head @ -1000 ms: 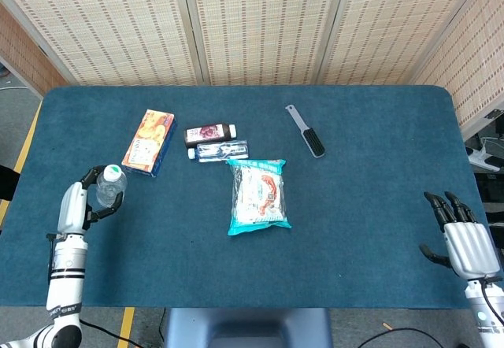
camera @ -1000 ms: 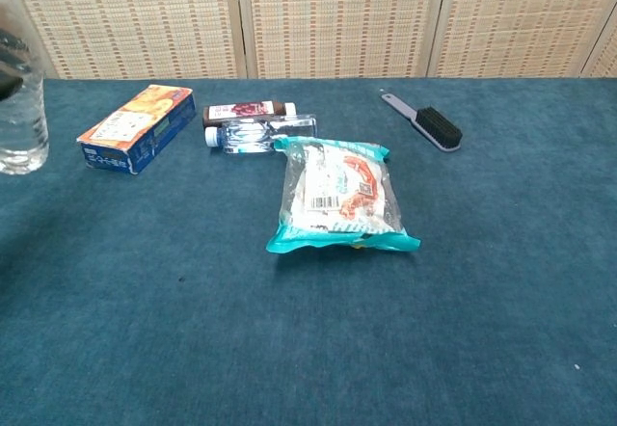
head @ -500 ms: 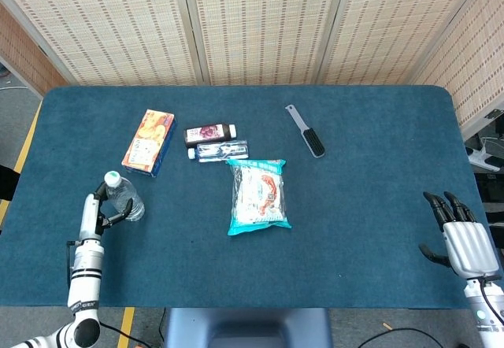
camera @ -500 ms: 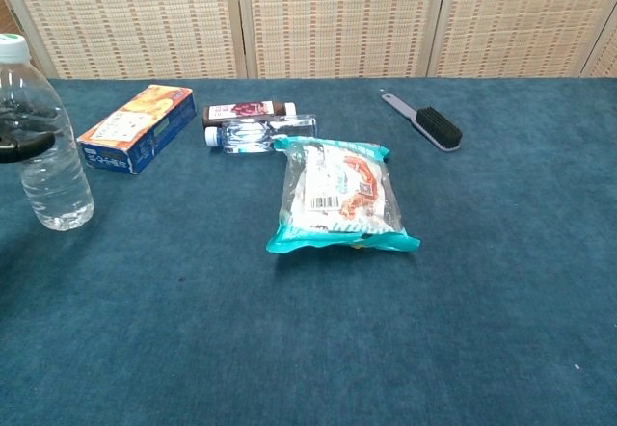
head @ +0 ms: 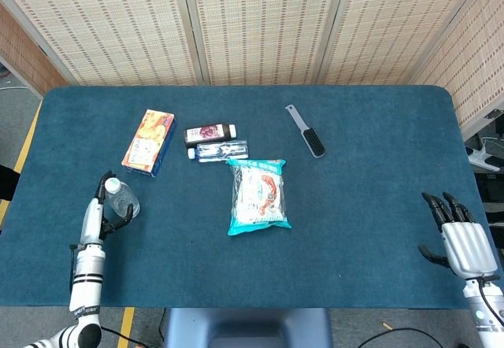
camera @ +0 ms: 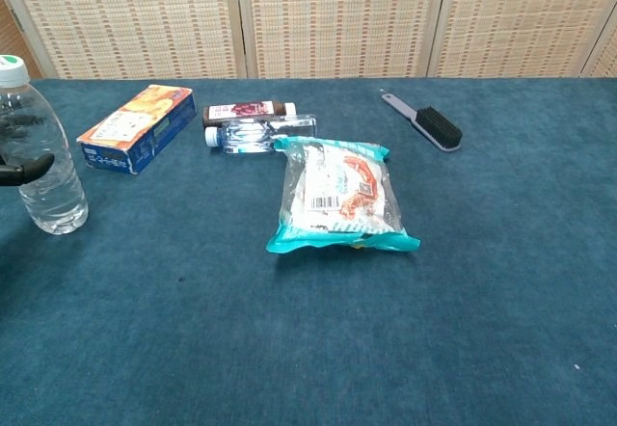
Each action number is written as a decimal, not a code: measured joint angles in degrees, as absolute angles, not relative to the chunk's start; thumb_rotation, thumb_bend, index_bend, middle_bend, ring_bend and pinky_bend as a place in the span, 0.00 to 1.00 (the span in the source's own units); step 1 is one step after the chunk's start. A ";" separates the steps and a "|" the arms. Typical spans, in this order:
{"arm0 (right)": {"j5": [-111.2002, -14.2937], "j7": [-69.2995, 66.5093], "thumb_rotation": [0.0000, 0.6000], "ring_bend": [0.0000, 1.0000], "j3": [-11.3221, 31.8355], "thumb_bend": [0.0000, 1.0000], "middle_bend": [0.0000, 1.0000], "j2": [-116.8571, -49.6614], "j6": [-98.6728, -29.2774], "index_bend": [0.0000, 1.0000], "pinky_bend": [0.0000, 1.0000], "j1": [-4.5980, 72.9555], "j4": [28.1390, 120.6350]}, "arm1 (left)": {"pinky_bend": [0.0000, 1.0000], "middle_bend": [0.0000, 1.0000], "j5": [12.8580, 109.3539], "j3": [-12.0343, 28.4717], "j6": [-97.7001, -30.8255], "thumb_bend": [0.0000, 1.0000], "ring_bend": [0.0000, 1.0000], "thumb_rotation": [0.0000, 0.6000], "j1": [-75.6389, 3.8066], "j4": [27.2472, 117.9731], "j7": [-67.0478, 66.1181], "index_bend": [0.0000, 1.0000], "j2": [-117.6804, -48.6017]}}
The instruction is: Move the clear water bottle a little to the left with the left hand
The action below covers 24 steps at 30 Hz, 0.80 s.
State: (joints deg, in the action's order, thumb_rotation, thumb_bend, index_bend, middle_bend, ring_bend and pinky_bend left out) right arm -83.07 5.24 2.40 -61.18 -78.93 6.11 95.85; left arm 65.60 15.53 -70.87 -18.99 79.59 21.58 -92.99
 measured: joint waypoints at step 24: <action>-82.81 6.20 1.00 0.00 2.11 0.12 0.11 -61.51 -77.97 0.00 0.16 6.46 95.73 | 0.12 0.00 62.17 12.70 -66.00 0.37 0.00 1.00 -18.79 84.35 4.87 0.00 -82.21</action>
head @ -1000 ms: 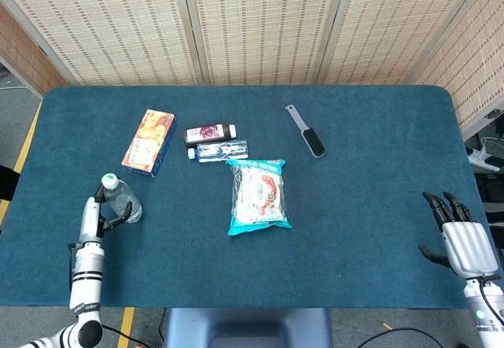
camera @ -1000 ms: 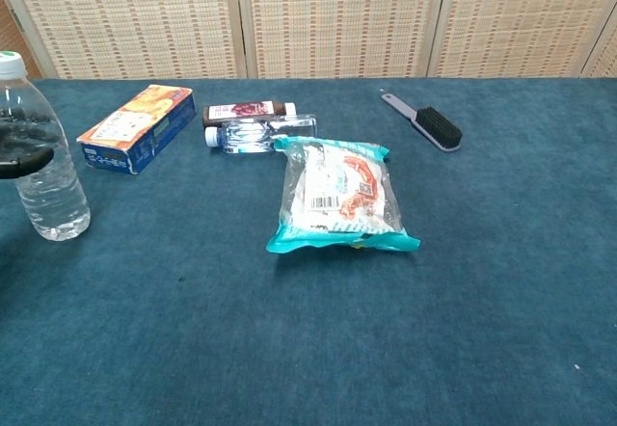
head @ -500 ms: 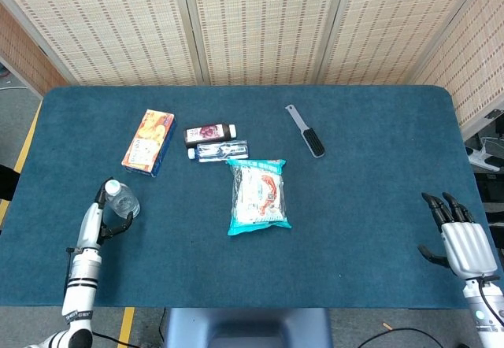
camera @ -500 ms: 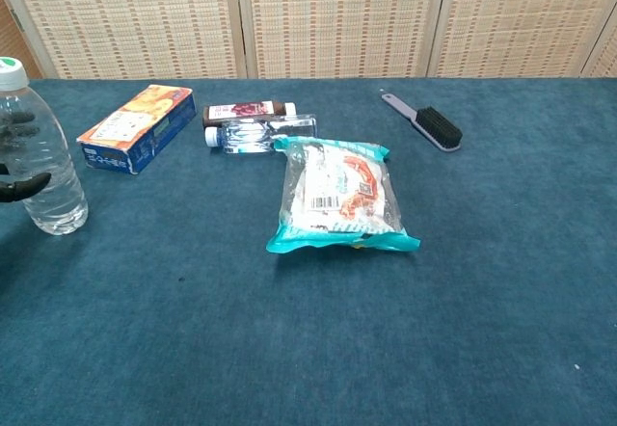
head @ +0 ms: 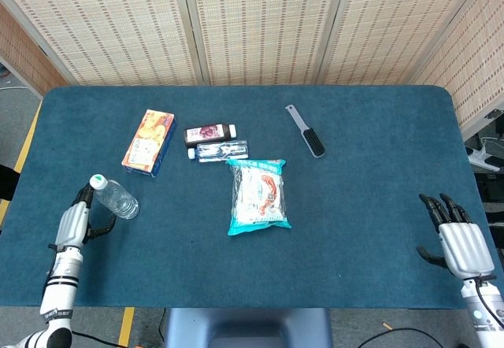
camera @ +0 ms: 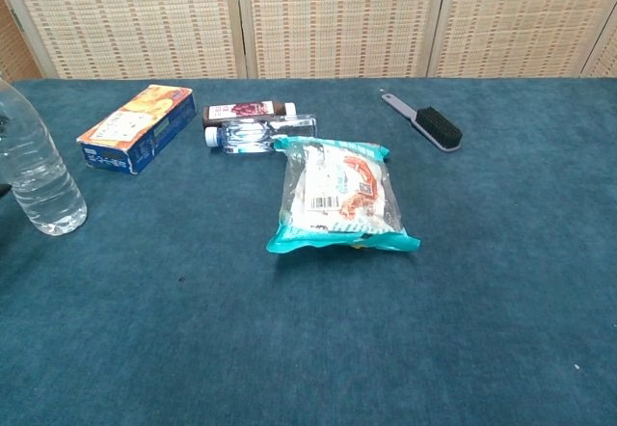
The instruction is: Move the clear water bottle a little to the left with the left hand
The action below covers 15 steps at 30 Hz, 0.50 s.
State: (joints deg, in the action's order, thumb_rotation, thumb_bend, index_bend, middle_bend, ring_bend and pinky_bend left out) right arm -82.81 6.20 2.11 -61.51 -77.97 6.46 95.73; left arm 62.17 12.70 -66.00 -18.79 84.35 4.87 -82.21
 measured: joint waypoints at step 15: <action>-81.69 6.90 1.00 0.00 2.27 0.12 0.11 -61.92 -75.94 0.00 0.16 7.53 95.26 | 0.13 0.01 73.44 5.66 -81.78 0.40 0.00 1.00 -16.14 79.49 -22.17 0.15 -75.01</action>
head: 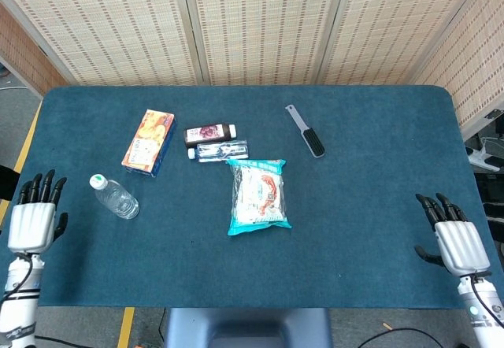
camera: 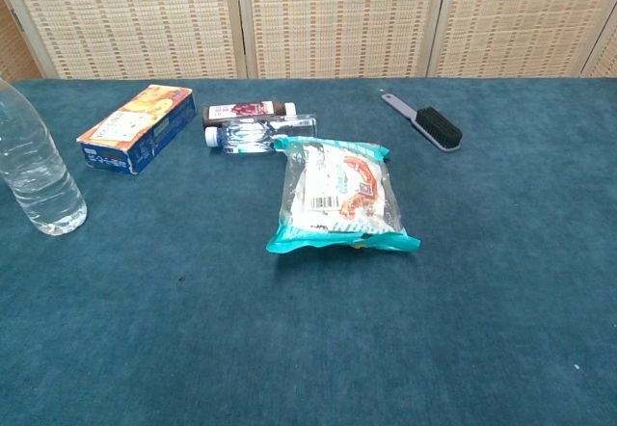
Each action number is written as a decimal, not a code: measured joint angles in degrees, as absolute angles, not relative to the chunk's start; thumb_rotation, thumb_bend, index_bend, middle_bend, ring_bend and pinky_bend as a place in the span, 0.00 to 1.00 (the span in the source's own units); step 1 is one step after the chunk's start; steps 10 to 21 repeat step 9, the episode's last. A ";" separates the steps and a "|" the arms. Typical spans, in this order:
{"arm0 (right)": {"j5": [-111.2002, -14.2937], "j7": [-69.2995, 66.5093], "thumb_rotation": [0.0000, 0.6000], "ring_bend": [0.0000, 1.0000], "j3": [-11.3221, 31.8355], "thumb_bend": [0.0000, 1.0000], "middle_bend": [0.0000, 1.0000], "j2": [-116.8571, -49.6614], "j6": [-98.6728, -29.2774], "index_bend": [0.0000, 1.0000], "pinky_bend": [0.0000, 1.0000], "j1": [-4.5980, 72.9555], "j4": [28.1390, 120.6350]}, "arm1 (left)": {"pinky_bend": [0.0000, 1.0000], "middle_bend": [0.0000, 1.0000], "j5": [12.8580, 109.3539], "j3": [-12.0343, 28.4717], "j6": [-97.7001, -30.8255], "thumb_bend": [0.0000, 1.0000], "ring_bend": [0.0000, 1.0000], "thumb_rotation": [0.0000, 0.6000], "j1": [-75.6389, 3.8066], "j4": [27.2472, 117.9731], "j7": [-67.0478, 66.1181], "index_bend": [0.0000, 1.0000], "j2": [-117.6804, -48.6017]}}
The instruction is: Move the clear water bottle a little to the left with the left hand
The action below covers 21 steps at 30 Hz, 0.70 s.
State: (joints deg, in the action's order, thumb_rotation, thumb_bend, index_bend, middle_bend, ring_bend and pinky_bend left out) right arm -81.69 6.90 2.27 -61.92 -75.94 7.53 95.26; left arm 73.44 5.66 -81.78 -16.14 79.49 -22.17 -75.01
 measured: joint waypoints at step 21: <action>-81.94 6.83 1.00 0.00 2.10 0.12 0.11 -61.82 -76.21 0.00 0.16 7.49 95.40 | 0.12 0.08 78.03 0.51 -81.87 0.40 0.00 1.00 -12.69 80.27 -22.90 0.15 -68.78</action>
